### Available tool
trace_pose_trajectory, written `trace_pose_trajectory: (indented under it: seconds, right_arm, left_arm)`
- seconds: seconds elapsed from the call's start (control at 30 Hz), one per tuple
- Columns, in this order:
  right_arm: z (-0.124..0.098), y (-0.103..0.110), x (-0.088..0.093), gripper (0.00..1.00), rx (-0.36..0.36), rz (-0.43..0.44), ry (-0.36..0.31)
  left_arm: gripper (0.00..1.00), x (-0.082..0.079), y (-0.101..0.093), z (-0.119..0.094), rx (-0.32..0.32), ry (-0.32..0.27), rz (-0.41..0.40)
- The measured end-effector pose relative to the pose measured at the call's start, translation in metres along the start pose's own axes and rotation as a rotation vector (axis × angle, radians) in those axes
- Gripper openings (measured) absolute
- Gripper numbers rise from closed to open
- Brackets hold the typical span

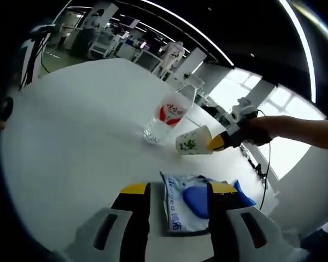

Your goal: Arrange the tabletop items into an orderly group along one side of the table until the central work area is clear of visible clutter.

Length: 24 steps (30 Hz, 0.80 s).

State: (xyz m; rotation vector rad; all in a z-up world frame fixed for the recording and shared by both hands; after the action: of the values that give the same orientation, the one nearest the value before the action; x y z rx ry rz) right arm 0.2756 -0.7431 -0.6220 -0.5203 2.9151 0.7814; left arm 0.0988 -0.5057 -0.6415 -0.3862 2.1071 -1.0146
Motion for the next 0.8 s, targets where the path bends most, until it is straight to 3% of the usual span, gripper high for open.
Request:
trace_pose_trajectory:
  seconds: [0.3,0.4,0.6,0.8]
  right_arm:
    - [0.003,0.000,-0.012,0.00,0.033,-0.003,0.103]
    - [0.005,0.001,-0.010,0.00,0.078,-0.086,0.192]
    - [0.009,0.010,-0.022,0.00,0.043,-0.029,0.179]
    - [0.004,0.005,-0.029,0.00,0.075,0.019,0.188]
  left_arm:
    - [0.39,-0.003,-0.001,-0.003,0.005,-0.036,-0.017]
    - [0.39,-0.005,0.001,-0.005,0.003,-0.051,-0.036]
    - [0.39,-0.007,-0.001,-0.006,-0.007,-0.066,-0.018]
    - [0.39,-0.006,-0.001,-0.006,-0.001,-0.061,-0.020]
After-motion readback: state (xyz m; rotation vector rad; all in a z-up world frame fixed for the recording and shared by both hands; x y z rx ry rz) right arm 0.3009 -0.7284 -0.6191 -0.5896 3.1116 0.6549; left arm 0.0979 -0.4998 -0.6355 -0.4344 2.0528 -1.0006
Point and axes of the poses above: the point that each gripper's makers call its tool centre point, and the gripper's own axes: z roughly forward along the fingers, y roughly to its left, x roughly out of its underside, the point moved 8 cm from there along -z, roughly backward along the fingers, and after that the axes turned 14 degrees about -z, right-handed, at the moved point
